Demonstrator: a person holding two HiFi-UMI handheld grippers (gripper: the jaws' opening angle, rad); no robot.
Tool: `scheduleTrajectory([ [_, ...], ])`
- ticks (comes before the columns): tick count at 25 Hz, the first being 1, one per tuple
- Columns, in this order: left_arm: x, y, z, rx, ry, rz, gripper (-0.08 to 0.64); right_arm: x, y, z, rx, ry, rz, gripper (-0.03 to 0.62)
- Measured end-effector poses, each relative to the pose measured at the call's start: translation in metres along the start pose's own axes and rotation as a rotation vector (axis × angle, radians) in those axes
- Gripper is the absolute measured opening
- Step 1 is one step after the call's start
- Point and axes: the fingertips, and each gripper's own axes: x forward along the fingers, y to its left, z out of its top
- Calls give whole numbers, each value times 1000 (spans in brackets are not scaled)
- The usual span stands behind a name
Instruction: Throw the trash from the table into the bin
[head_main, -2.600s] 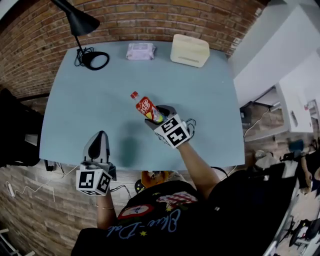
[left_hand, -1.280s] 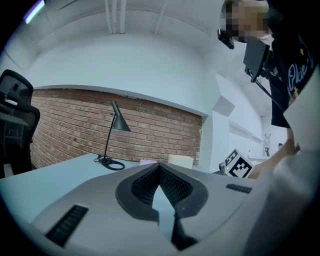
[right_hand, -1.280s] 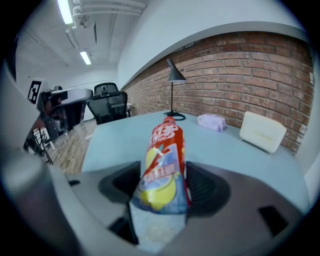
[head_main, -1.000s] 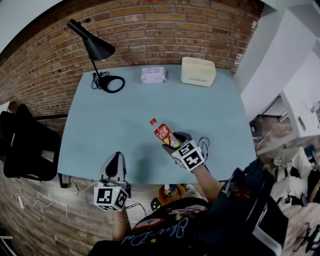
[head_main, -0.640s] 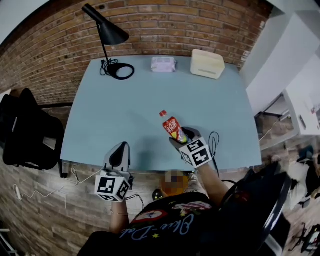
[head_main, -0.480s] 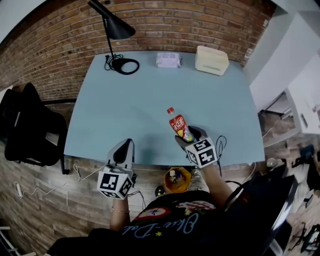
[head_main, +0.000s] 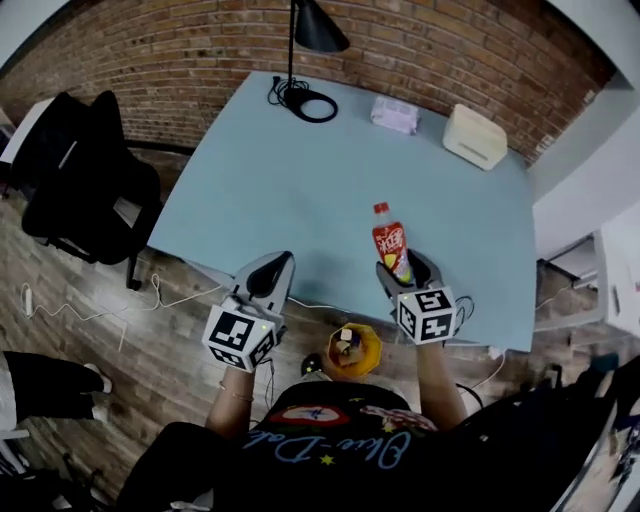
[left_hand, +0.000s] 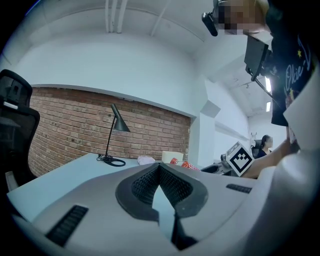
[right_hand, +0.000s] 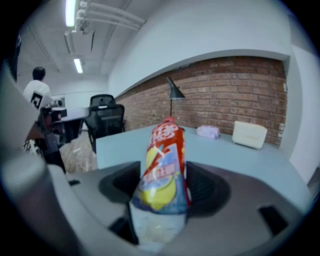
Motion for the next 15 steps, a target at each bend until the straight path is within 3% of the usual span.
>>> scheduleTrajectory([
  [7, -9, -44, 1, -3, -20, -41, 8, -54, -5, 3, 61, -141, -7, 286],
  [15, -21, -125, -6, 29, 2, -84, 8, -135, -18, -19, 59, -187, -18, 286],
])
